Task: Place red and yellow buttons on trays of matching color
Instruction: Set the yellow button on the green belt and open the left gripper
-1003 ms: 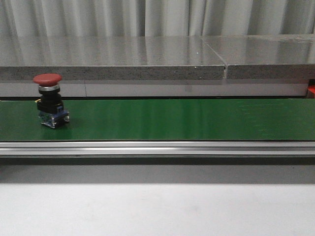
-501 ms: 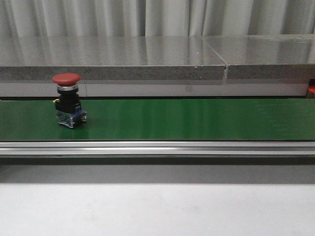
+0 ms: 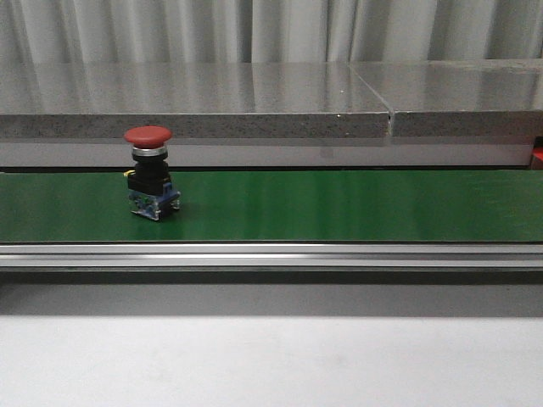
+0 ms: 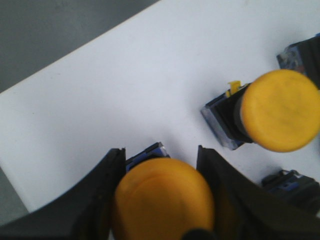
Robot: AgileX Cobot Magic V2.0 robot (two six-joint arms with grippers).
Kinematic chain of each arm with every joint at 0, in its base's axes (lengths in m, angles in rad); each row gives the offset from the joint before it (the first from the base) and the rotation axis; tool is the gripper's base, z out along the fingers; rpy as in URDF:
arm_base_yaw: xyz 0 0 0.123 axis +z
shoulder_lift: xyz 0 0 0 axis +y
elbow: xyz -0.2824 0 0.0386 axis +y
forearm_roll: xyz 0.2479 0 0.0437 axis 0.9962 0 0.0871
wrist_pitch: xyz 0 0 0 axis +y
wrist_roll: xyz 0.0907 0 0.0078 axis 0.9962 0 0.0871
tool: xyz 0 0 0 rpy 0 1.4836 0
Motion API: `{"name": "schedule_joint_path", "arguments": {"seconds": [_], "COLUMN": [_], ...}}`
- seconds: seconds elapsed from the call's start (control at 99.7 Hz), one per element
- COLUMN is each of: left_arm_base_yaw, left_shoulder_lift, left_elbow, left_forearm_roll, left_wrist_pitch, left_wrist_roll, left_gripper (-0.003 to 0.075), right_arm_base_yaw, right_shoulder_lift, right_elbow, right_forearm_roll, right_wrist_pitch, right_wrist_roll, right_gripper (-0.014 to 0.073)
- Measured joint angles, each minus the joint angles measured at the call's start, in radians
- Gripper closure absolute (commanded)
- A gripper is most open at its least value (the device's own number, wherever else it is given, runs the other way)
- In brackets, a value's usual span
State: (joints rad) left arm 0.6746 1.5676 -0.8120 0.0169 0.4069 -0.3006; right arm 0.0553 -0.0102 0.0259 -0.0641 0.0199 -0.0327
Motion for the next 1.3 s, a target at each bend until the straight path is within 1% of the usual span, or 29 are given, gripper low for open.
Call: {"name": "schedule_joint_path", "arguments": {"seconds": [0.16,0.291,0.431,0.551,0.762,0.902,1.073,1.303], "left_arm_base_yaw": [0.0,-0.01,-0.079,-0.185,-0.38,-0.472,-0.532,-0.548], "left_shoulder_lift": [-0.125,-0.24,-0.319,-0.327,-0.245,-0.153,-0.053,0.04], "left_elbow": [0.0,-0.007,-0.064,-0.135,-0.254,-0.32,-0.35,-0.351], "left_forearm_roll": [-0.017,-0.036,-0.036,-0.038,-0.043,-0.043,-0.043,-0.062], "left_wrist_pitch": [0.03,0.047,0.106,0.165,0.256,0.303,0.315,0.31], "left_wrist_roll": [0.0,0.0,0.042,0.08,0.134,0.15,0.158,0.158], "left_gripper": [0.0732,0.0734,0.0734,0.0734,0.0734,0.0734,0.0733,0.0724], "right_arm_base_yaw": [0.0,0.0,0.0,0.0,0.0,0.0,0.0,0.0], "right_shoulder_lift": [0.0,0.0,0.0,0.0,0.0,0.0,0.0,0.0], "right_elbow": [0.0,0.0,0.0,0.0,0.0,0.0,0.0,0.0], "right_forearm_roll": [0.0,0.0,0.0,0.0,0.0,0.0,0.0,0.0], "right_wrist_pitch": [0.0,0.0,0.0,0.0,0.0,0.0,0.0,0.0], "right_wrist_roll": [0.0,0.0,0.0,0.0,0.0,0.0,0.0,0.0], "right_gripper": [0.0662,0.0662,0.0662,0.0662,0.0662,0.0662,0.0662,0.0662]}}
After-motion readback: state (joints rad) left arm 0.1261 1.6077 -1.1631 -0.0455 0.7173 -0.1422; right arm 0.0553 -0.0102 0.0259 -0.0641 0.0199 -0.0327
